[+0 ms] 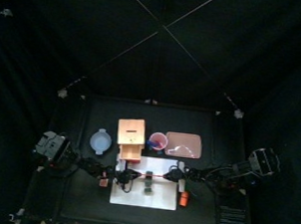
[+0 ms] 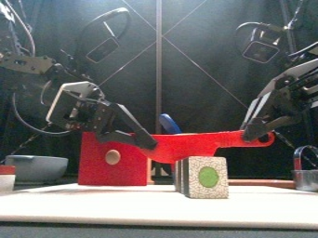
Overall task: Place sushi on board then cut the sushi with the knife then place the pieces on the plate
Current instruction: Cut the sushi into 4 pieces
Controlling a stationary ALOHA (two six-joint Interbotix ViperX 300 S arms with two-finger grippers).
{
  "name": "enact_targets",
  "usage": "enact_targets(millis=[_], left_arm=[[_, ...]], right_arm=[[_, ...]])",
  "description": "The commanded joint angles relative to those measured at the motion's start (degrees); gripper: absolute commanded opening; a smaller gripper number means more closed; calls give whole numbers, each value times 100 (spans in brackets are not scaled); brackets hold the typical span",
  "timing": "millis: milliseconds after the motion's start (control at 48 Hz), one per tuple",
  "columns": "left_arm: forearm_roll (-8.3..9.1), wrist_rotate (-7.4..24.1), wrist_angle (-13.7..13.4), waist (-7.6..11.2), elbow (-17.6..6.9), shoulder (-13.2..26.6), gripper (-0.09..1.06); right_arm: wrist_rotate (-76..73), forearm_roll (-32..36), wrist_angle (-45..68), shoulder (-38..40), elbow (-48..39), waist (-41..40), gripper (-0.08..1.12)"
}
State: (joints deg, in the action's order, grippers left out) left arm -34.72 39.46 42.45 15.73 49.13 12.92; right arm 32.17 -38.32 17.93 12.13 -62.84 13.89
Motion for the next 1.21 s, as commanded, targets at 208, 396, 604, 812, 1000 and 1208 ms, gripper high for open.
enact_targets(millis=[208, 396, 604, 812, 1000, 1208], left_arm=[[0, 9, -149, -62, -53, 70, 37], [0, 9, -149, -70, -35, 202, 37], [-18, 0, -316, -88, -53, 290, 37], [-53, 35, -316, -202, 0, 149, 37], [-44, 53, -316, -264, 44, -88, 37], [0, 53, -316, -229, 62, -299, 37]], right_arm=[[0, -176, 0, -325, 70, 62, 32], [0, -176, 9, -527, 97, 26, 32], [0, -185, 9, -721, 141, 18, 32], [26, -88, 18, -668, 149, -88, 32], [18, 97, -9, -545, 149, -202, 32], [18, 123, -97, -176, 149, -149, 32]])
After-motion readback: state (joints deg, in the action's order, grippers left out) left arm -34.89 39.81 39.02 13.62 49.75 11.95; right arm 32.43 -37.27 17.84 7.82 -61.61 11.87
